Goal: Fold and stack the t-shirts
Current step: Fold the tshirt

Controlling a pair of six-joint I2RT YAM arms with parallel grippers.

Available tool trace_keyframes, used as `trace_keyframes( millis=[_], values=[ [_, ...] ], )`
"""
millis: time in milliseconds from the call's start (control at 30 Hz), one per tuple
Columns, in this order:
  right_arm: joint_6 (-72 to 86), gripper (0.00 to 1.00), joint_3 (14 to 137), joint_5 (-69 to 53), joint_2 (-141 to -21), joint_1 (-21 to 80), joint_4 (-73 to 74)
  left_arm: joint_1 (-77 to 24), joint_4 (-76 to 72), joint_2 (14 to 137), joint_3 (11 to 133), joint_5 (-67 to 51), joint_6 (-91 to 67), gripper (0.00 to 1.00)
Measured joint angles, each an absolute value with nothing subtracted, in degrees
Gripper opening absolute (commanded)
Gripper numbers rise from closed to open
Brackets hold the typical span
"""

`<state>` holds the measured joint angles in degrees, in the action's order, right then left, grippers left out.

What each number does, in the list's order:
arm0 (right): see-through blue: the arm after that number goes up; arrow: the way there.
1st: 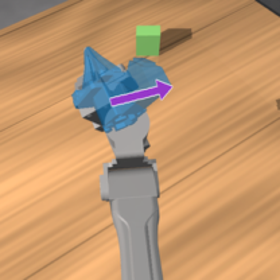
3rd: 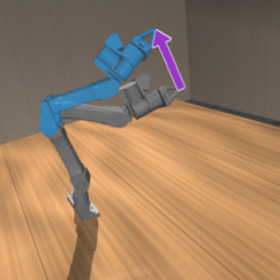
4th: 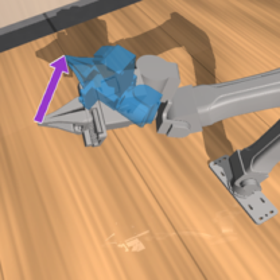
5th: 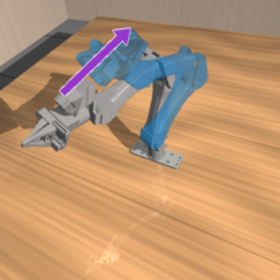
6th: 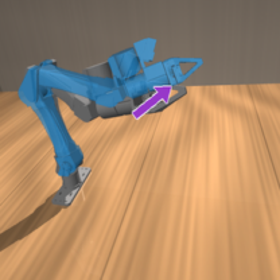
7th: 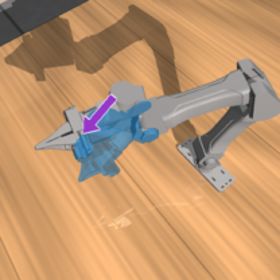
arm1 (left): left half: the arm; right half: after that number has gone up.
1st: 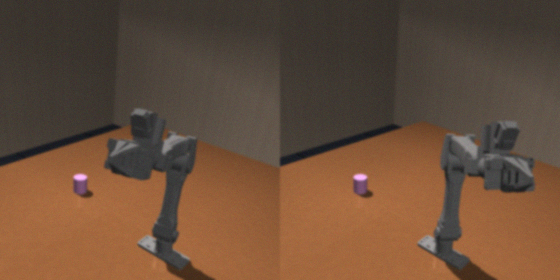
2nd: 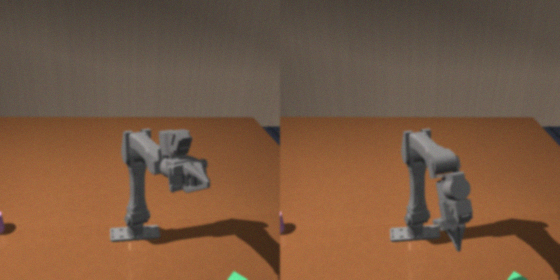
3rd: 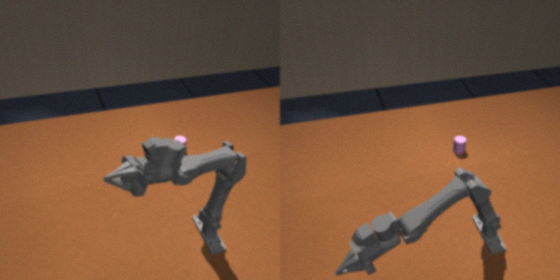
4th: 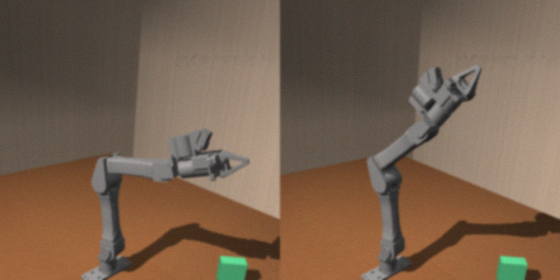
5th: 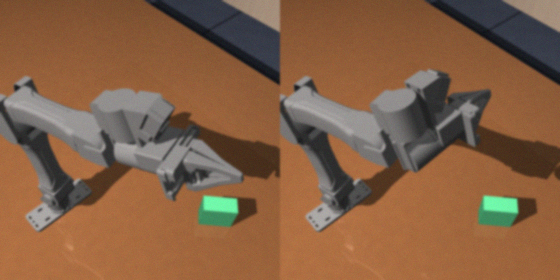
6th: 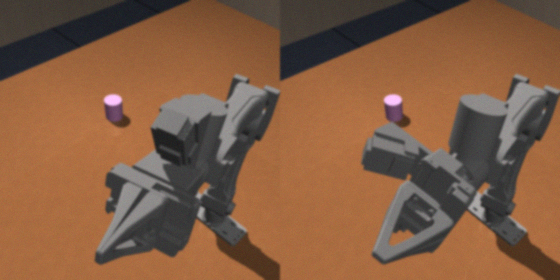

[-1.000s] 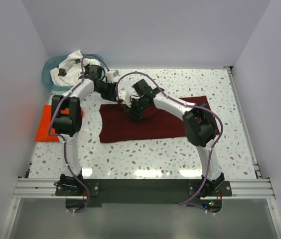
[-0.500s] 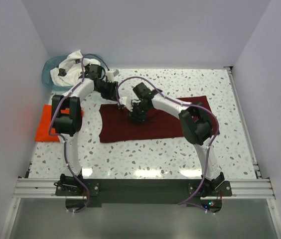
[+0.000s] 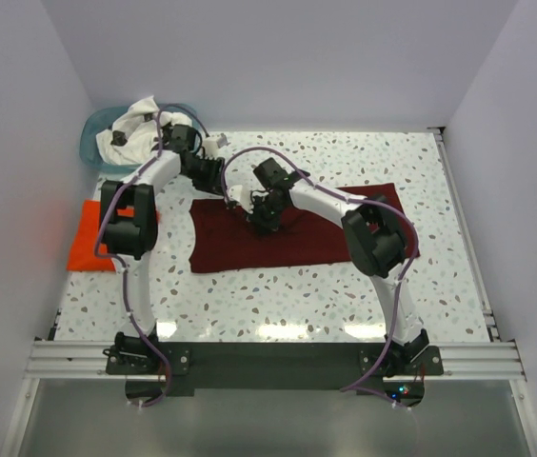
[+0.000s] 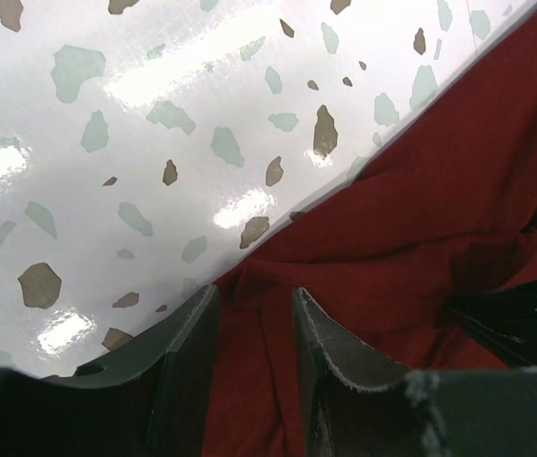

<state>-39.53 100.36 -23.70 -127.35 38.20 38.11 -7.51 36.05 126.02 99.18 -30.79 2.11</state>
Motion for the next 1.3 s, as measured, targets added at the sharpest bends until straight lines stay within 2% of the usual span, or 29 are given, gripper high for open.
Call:
trace_keyframes(
  millis=[267, 567, 700, 767, 1300],
  values=[
    [-39.53, 0.00, 100.38, -23.62, -127.35, 38.20, 38.09, -7.51, 36.16, 128.07, 99.22, -32.21, 2.07, 0.34],
    [-39.53, 0.00, 100.40, -23.49, -127.35, 38.20, 38.04, -7.51, 36.49, 128.49, 99.22, -33.10, 1.85, 0.17],
    [-39.48, 0.00, 100.40, -23.44, -127.35, 38.17, 37.76, -7.49, 36.95, 128.46, 99.22, -33.32, 1.48, 0.03],
    [-39.46, 0.00, 100.40, -23.44, -127.33, 38.13, 37.63, -7.44, 37.34, 128.40, 99.22, -33.34, 1.26, 0.01],
    [-39.13, 0.00, 100.38, -24.21, -123.00, 33.93, 35.90, -6.42, 47.00, 124.16, 99.53, -34.92, 2.44, 0.00]
  ],
)
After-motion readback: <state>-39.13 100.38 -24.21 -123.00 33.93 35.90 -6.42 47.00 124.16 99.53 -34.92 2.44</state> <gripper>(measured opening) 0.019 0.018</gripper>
